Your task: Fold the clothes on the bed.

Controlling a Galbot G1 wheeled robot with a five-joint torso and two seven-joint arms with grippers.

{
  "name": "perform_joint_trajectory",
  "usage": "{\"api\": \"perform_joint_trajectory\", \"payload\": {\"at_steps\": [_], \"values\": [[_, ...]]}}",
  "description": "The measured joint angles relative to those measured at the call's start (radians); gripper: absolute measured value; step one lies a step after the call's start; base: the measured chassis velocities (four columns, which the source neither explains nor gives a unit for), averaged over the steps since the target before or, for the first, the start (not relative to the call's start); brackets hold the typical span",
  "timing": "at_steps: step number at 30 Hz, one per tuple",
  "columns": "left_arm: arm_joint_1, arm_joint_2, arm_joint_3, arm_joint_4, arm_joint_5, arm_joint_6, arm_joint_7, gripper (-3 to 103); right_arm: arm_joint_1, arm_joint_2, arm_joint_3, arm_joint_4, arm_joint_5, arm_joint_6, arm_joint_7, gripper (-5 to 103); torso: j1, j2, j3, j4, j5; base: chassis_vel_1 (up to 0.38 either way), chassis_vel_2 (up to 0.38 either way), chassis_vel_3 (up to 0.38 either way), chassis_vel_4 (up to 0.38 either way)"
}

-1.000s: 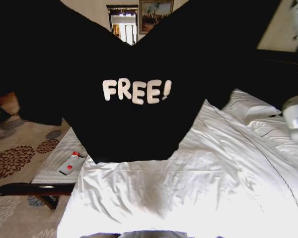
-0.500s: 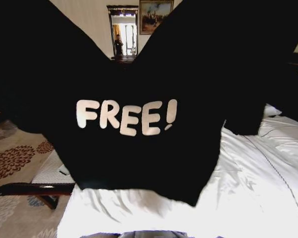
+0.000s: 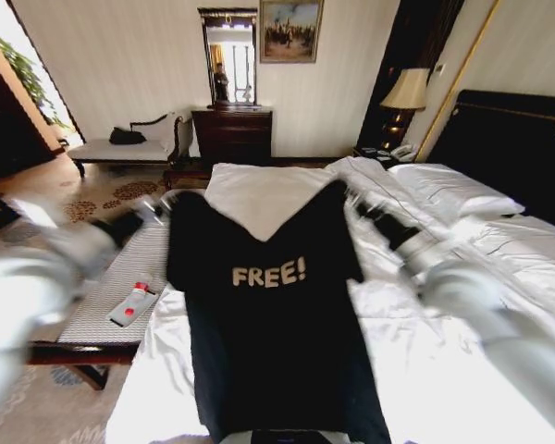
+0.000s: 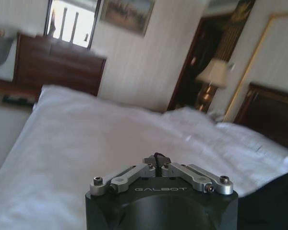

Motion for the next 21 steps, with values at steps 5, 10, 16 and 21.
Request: {"api": "perform_joint_trajectory", "payload": {"at_steps": [5,10,16,21], "values": [[-0.082,-0.106,0.134,0.15,0.1,-0.017,-0.001,0,0.031,0.105,-0.1,-0.165,-0.105,0.048,-0.024,0,0.0,0.0,0.0,-0.0001,0.0003,0.0,0.0,0.0,0.0],[-0.154,-0.199,0.224,0.303,0.176,-0.041,0.004,0,0.067,0.169,-0.147,-0.318,-0.205,0.098,-0.051,0,0.0,0.0,0.0,-0.0002,0.0003,0.0,0.0,0.0,0.0],[-0.194,-0.275,0.265,0.42,0.236,-0.058,0.01,0,0.122,0.218,-0.186,-0.463,-0.288,0.137,-0.054,0,0.0,0.0,0.0,-0.0002,0.0002,0.0,0.0,0.0,0.0],[-0.237,-0.336,0.292,0.506,0.297,-0.073,0.018,0,0.208,0.27,-0.224,-0.594,-0.327,0.171,-0.052,0,0.0,0.0,0.0,-0.0002,0.0002,0.0,0.0,0.0,0.0]]}}
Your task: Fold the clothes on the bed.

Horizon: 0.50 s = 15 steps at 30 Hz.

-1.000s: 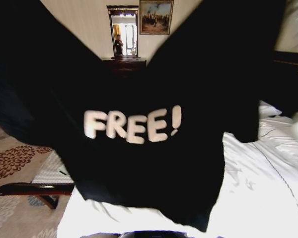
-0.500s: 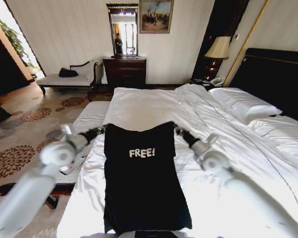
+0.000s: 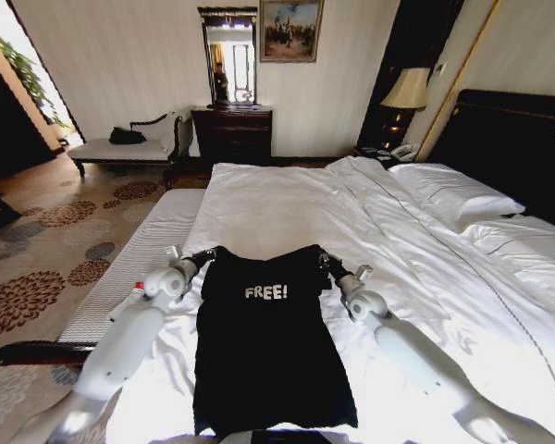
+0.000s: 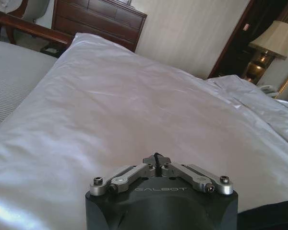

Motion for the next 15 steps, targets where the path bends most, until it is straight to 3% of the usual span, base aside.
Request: {"api": "perform_joint_trajectory", "payload": {"at_steps": [9,15], "values": [[-0.074,-0.069,0.009,0.146,0.054,-0.041,0.0,0,0.123,0.101,-0.047,-0.198,-0.067,0.042,0.02,0,0.0,0.0,0.0,0.0001,-0.0001,0.0,0.0,0.0,0.0],[-0.088,-0.104,-0.017,0.25,0.111,-0.068,0.021,0,0.154,0.17,-0.055,-0.364,-0.163,0.072,-0.005,0,0.0,0.0,0.0,0.0,-0.0001,0.0,0.0,0.0,0.0]]}}
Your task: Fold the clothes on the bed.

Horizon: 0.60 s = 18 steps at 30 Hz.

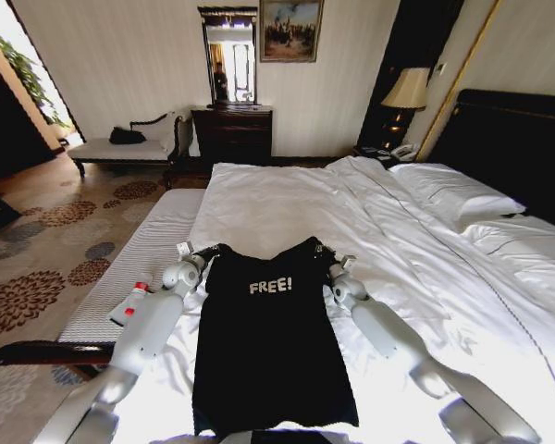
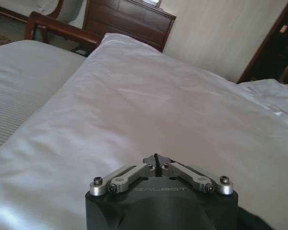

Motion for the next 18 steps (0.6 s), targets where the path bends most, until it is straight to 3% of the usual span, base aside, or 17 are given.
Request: {"api": "perform_joint_trajectory", "payload": {"at_steps": [9,18], "values": [[-0.014,-0.016,-0.028,0.138,0.043,-0.043,0.03,0,0.005,0.027,0.017,-0.094,-0.021,0.02,-0.036,0,0.0,0.0,0.0,0.0001,-0.0001,0.0,0.0,0.0,0.0],[-0.028,-0.037,-0.026,0.16,0.053,-0.056,0.042,0,0.018,0.049,0.009,-0.115,-0.021,0.035,-0.053,0,0.0,0.0,0.0,-0.0001,0.0,0.0,0.0,0.0,0.0]]}}
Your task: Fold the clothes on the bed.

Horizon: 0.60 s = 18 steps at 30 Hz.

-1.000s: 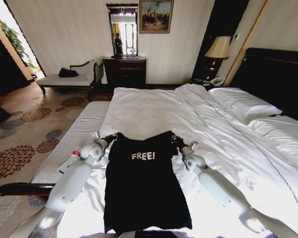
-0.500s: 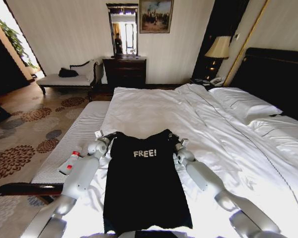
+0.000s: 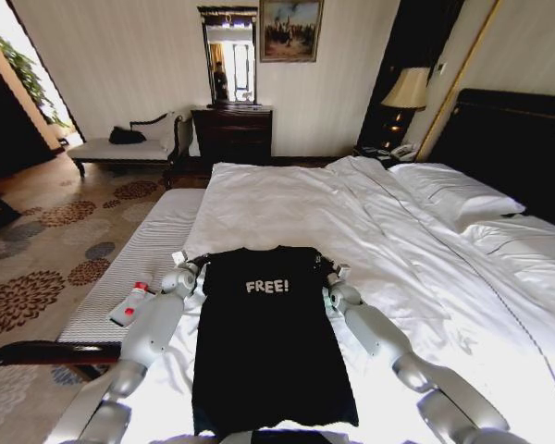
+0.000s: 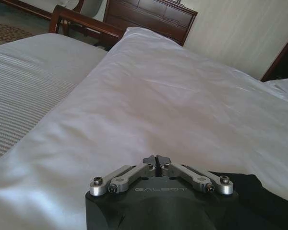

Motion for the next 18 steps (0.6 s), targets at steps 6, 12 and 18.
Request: {"api": "perform_joint_trajectory", "payload": {"at_steps": [6,12,18], "values": [[-0.015,-0.013,0.007,0.019,0.008,-0.006,0.009,0,0.017,0.039,-0.007,-0.035,-0.029,0.004,0.001,0,0.0,0.0,0.0,0.0003,0.0001,0.0,0.0,0.0,0.0],[-0.009,-0.023,0.007,0.027,0.02,-0.007,0.005,0,0.02,0.045,-0.009,-0.046,-0.086,-0.016,0.029,0,0.0,0.0,0.0,0.0001,-0.0001,0.0,0.0,0.0,0.0],[0.004,-0.015,-0.005,0.018,0.021,-0.016,-0.003,0,0.005,0.033,0.002,-0.017,-0.097,-0.018,0.037,0,0.0,0.0,0.0,0.0,-0.0001,0.0,0.0,0.0,0.0]]}}
